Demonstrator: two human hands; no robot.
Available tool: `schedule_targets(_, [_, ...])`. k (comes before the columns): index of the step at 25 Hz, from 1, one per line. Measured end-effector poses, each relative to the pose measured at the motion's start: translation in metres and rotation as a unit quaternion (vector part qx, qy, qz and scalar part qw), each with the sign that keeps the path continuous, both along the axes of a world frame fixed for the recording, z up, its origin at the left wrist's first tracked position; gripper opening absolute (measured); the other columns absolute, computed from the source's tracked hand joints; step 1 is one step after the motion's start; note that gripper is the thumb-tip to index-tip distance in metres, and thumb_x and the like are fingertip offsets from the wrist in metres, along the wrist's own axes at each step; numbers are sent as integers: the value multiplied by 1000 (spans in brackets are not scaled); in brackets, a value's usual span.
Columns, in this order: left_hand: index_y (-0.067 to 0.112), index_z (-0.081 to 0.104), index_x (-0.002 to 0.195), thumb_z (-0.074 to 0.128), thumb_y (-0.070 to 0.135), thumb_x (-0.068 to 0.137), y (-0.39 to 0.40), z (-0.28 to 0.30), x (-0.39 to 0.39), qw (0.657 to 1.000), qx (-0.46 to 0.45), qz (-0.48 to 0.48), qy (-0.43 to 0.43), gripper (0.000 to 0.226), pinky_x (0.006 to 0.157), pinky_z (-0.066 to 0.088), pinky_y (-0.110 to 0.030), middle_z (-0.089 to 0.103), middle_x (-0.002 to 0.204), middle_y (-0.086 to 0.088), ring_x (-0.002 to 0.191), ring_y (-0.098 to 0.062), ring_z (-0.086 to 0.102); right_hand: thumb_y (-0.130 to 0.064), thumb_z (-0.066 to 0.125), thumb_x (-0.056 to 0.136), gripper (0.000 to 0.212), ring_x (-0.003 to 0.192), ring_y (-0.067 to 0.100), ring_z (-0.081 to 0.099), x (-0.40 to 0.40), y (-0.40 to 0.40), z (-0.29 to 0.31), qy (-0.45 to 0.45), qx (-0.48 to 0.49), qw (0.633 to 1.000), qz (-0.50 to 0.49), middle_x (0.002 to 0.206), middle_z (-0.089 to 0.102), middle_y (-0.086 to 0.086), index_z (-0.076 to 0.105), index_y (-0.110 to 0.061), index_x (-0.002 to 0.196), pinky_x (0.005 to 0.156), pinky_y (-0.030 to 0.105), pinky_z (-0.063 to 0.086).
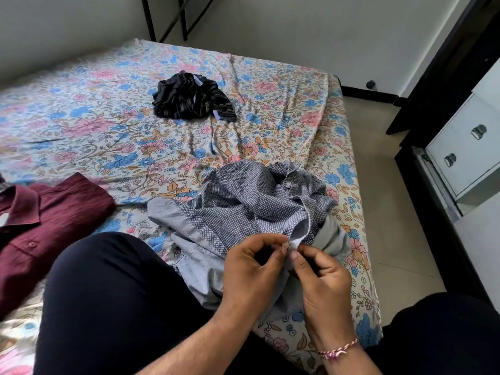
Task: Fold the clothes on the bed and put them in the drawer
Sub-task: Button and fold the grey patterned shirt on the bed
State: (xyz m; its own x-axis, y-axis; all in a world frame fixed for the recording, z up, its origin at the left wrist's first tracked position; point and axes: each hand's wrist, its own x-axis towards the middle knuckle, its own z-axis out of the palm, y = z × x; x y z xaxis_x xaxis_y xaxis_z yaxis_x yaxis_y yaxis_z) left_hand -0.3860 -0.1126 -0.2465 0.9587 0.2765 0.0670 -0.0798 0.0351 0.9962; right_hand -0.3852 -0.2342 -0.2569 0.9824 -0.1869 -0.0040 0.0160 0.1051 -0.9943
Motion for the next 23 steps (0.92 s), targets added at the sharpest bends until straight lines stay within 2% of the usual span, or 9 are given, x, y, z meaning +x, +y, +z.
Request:
schedule_targets(2, [21,79,94,82,3,86,1,-5,3,1000,2,7,13,20,77,62,-32,79,86,0,82,-17,76,9,64,93,38,94,27,77,2,-3,-2,-4,-11,1000,9,93,80,7,84,-23,89,86,40,61])
schedule_targets(5, [21,79,93,84,7,87,3,-8,4,999,20,8,27,16,77,63,-35,79,84,1,80,-16,76,10,64,93,42,92,23,77,4,-6,-4,-15,-37,999,17,92,80,4,83,-27,86,85,39,62])
schedule_targets(9, [21,80,90,83,6,87,3,-6,6,999,30,-7,25,16,70,57,-20,78,79,3,74,-8,73,2,73,89,33,92,24,77,7,-7,-10,-19,-31,999,31,94,80,4,83,-29,89,86,42,62])
schedule_targets(13, [18,80,90,78,1,89,4,-7,10,998,45,5,37,17,69,59,-22,78,79,1,74,-12,75,-5,78,85,16,91,27,77,14,-7,-14,-19,-25,998,48,93,80,7,82,-18,92,87,48,61])
schedule_targets(18, [14,79,89,78,-2,88,3,-3,12,998,43,-14,50,16,66,59,-19,78,75,-3,68,-11,74,-4,77,86,13,92,32,76,18,-10,-18,-10,10,998,56,93,79,12,81,-13,94,84,44,61])
schedule_targets(21, [15,80,88,82,6,87,5,-7,14,996,12,-23,81,10,68,62,-29,78,77,-4,72,-18,76,-6,79,85,13,90,29,77,20,-13,-20,-23,-28,998,57,92,79,9,80,-13,95,83,48,62])
schedule_targets(23, [14,80,86,82,8,88,6,-8,13,995,0,-27,101,6,65,61,-28,78,77,-5,72,-19,76,-7,80,85,12,86,26,77,21,-15,-20,-33,-58,996,57,89,79,6,80,-15,93,79,48,63])
